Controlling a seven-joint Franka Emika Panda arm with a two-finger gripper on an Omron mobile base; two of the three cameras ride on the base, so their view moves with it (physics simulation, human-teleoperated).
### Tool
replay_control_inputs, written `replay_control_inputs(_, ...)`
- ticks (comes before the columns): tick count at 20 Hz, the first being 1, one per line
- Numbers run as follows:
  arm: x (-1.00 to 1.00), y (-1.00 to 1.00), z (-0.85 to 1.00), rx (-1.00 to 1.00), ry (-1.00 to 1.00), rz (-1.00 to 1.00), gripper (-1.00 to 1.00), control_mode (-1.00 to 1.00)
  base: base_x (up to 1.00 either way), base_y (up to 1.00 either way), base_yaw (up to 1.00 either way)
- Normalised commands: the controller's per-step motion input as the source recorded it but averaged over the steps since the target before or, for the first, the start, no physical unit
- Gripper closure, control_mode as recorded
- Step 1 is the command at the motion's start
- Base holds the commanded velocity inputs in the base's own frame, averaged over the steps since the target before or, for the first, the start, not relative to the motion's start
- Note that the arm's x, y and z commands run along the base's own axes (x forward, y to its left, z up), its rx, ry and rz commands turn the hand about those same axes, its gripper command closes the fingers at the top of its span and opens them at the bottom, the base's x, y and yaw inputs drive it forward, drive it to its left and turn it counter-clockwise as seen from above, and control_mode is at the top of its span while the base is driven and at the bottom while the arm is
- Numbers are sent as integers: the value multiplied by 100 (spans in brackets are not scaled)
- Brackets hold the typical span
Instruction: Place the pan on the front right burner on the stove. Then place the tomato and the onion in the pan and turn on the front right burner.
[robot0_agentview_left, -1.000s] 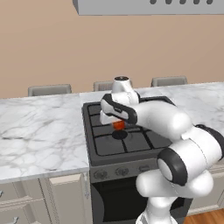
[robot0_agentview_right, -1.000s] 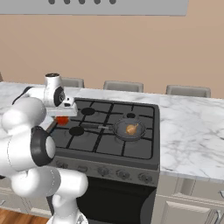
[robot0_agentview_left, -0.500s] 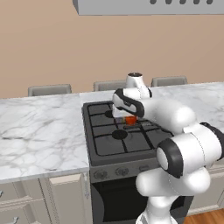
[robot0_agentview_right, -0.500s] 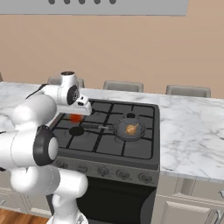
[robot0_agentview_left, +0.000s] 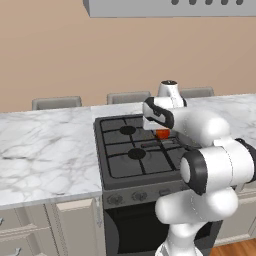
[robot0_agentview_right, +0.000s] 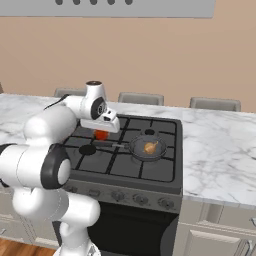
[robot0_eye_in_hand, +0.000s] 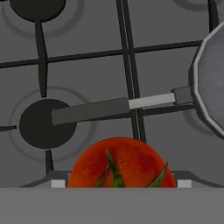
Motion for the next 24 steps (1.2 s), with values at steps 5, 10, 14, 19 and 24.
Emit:
replay_control_inputs(5,11,-58,0,0,0,-8,100,-100,0,0,0)
replay_control_inputs(10,4,-56,0,0,0,-7,100,-100,0,0,0)
replay_control_inputs(14,6,-59,0,0,0,-6,100,-100,0,0,0)
replay_control_inputs(19,8,-53,-3,0,0,-5,100,-100,0,0,0)
replay_control_inputs(24,16,-33,-19,0,0,-2,100,-100,0,0,0)
